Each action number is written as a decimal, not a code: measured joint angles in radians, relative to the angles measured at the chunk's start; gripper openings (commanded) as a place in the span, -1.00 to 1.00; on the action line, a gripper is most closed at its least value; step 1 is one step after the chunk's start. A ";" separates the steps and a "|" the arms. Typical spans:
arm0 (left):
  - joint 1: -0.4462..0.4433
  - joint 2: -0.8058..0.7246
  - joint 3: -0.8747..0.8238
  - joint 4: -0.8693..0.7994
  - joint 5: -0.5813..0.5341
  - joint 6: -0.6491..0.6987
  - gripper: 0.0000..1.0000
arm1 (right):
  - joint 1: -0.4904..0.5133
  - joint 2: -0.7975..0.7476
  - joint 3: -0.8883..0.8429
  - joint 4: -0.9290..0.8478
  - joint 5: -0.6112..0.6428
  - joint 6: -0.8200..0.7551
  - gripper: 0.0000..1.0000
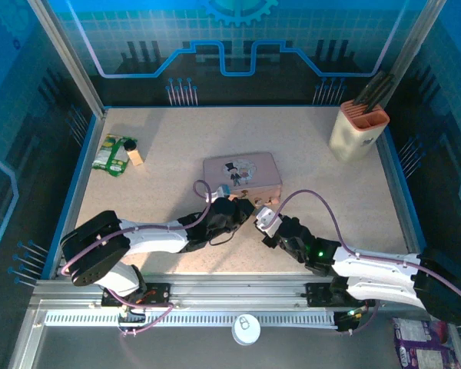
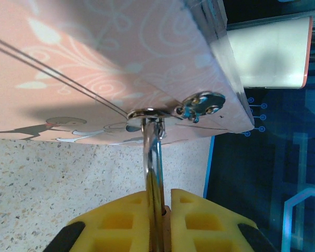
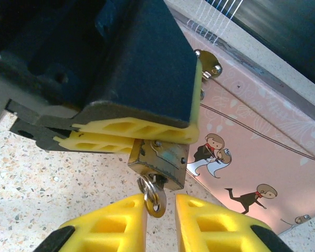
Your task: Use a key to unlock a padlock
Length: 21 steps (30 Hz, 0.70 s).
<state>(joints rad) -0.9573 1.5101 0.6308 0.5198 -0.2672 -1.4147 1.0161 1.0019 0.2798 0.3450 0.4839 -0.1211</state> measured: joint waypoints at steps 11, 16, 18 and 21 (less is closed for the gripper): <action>0.003 0.000 0.000 -0.003 0.003 0.000 -1.00 | 0.005 0.048 0.000 0.050 0.007 -0.011 -0.72; 0.003 0.000 0.000 -0.010 0.003 0.001 -1.00 | 0.006 0.053 0.000 0.052 0.005 -0.010 -0.76; 0.003 0.000 0.000 -0.012 0.003 0.001 -1.00 | 0.006 0.055 0.000 0.053 0.003 -0.002 -0.77; 0.003 0.000 0.000 -0.019 0.003 0.002 -1.00 | 0.006 0.065 0.000 0.058 -0.003 0.010 -0.71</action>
<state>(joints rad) -0.9546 1.5097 0.6308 0.5007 -0.2638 -1.4124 1.0222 1.0672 0.2802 0.4026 0.4812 -0.1108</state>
